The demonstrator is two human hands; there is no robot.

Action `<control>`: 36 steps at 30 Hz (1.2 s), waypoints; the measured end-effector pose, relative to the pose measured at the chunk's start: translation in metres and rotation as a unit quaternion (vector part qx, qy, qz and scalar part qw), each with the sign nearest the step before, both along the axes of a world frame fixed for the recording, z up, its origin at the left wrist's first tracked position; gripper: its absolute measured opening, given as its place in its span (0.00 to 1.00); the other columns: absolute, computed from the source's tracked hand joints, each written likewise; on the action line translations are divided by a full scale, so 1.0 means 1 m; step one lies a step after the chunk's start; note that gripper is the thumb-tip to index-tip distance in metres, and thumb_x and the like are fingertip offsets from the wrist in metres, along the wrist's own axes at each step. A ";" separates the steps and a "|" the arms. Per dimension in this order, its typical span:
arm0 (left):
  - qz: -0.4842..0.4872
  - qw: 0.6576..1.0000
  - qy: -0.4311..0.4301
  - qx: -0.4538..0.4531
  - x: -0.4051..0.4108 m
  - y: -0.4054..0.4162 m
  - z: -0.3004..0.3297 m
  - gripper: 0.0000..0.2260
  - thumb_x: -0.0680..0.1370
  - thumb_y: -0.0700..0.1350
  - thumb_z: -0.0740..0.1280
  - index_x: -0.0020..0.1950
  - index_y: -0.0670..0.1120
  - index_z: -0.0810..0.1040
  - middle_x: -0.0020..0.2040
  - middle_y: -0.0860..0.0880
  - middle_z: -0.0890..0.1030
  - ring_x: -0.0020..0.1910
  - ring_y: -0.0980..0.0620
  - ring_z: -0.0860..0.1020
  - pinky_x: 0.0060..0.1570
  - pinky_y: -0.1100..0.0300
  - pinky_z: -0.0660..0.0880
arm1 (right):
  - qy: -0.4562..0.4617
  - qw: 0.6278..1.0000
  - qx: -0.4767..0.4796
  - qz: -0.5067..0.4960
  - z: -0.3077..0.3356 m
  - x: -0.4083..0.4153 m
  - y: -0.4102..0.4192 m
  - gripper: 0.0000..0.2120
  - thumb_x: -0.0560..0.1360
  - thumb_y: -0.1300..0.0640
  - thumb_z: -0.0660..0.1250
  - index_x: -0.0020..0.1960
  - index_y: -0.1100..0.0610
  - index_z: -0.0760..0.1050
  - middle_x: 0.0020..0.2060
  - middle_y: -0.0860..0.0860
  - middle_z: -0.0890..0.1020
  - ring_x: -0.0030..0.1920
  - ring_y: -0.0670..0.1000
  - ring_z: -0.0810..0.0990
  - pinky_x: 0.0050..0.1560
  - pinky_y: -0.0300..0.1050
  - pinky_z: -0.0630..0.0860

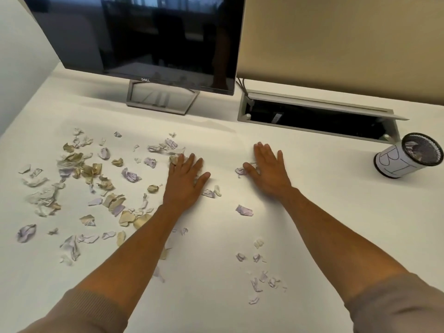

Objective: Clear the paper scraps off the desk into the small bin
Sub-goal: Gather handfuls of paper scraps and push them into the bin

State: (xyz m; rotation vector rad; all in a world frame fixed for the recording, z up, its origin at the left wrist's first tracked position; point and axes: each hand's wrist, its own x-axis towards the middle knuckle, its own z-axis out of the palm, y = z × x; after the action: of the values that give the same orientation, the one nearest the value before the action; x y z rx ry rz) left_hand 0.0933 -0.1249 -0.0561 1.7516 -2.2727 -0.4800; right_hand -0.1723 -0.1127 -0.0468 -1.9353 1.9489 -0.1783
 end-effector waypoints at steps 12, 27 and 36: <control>-0.232 0.971 0.052 -0.018 -0.017 0.067 -0.003 0.22 0.82 0.55 0.52 0.72 0.47 0.70 0.74 0.50 0.67 0.76 0.49 0.58 0.75 0.58 0.42 | -0.004 0.974 -0.012 0.227 0.003 0.023 0.080 0.26 0.83 0.45 0.45 0.79 0.52 0.47 0.78 0.46 0.50 0.77 0.44 0.43 0.76 0.49 0.39; -0.116 0.989 0.080 -0.035 0.005 0.124 0.004 0.32 0.76 0.65 0.58 0.76 0.51 0.60 0.78 0.51 0.57 0.78 0.52 0.53 0.75 0.50 0.52 | -0.064 0.997 0.013 0.035 0.011 0.015 0.167 0.35 0.78 0.35 0.43 0.78 0.53 0.45 0.78 0.48 0.48 0.77 0.44 0.42 0.76 0.44 0.40; -0.200 0.977 0.049 0.052 -0.011 0.134 0.008 0.35 0.76 0.68 0.53 0.79 0.52 0.51 0.78 0.56 0.47 0.77 0.60 0.43 0.76 0.48 0.45 | -0.043 0.994 0.040 0.096 0.017 0.048 0.163 0.47 0.69 0.27 0.27 0.78 0.55 0.43 0.78 0.50 0.46 0.77 0.45 0.40 0.76 0.49 0.37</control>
State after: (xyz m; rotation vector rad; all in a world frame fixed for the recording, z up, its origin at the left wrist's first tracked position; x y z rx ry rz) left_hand 0.0824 0.0088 -0.0485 1.2733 -2.5713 -0.7518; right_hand -0.1243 0.0508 -0.0297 -2.0123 1.6781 -0.1261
